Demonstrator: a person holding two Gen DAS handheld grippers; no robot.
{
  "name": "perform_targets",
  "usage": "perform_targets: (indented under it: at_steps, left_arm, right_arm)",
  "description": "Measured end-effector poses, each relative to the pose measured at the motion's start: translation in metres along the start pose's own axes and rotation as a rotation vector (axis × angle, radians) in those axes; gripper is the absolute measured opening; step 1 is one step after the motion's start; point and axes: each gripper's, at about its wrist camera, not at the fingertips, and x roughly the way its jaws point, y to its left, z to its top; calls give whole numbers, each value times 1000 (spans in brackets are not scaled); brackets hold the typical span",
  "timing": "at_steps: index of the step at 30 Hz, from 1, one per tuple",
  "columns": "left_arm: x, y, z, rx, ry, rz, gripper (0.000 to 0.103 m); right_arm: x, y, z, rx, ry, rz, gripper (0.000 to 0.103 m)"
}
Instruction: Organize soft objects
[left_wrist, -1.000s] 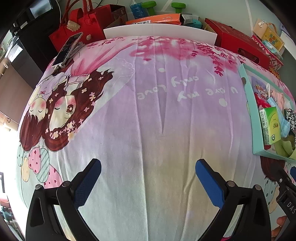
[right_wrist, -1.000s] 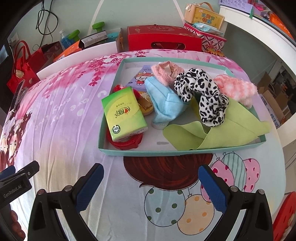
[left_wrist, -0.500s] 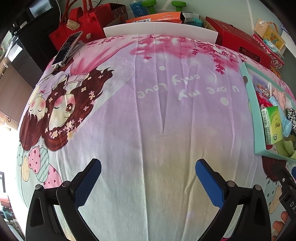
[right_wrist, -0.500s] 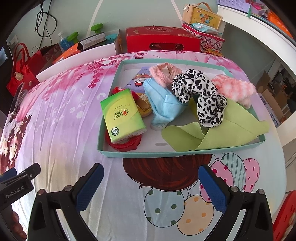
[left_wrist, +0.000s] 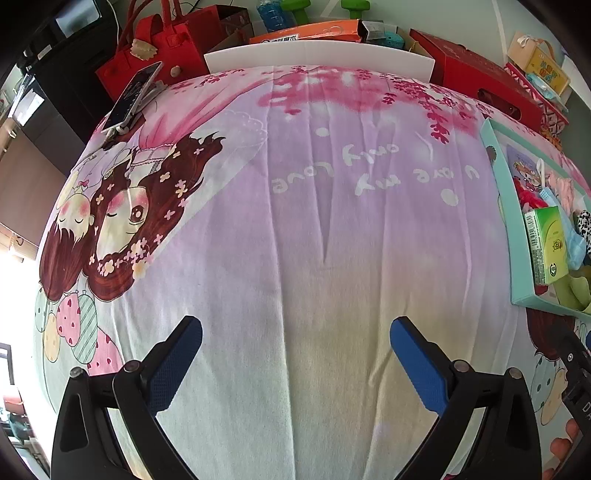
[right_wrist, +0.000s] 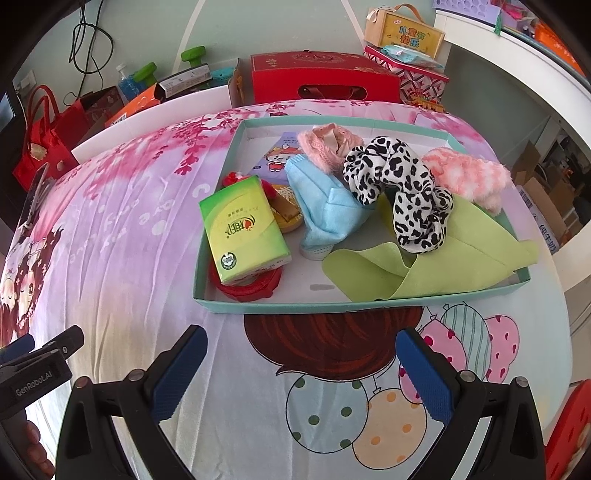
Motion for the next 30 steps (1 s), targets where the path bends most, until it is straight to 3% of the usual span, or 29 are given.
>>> perform_targets:
  at_steps: [30]
  left_arm:
    - [2,-3,-3,0,10,-22,101]
  right_arm:
    - [2,-2,-1,8,8,-4,103]
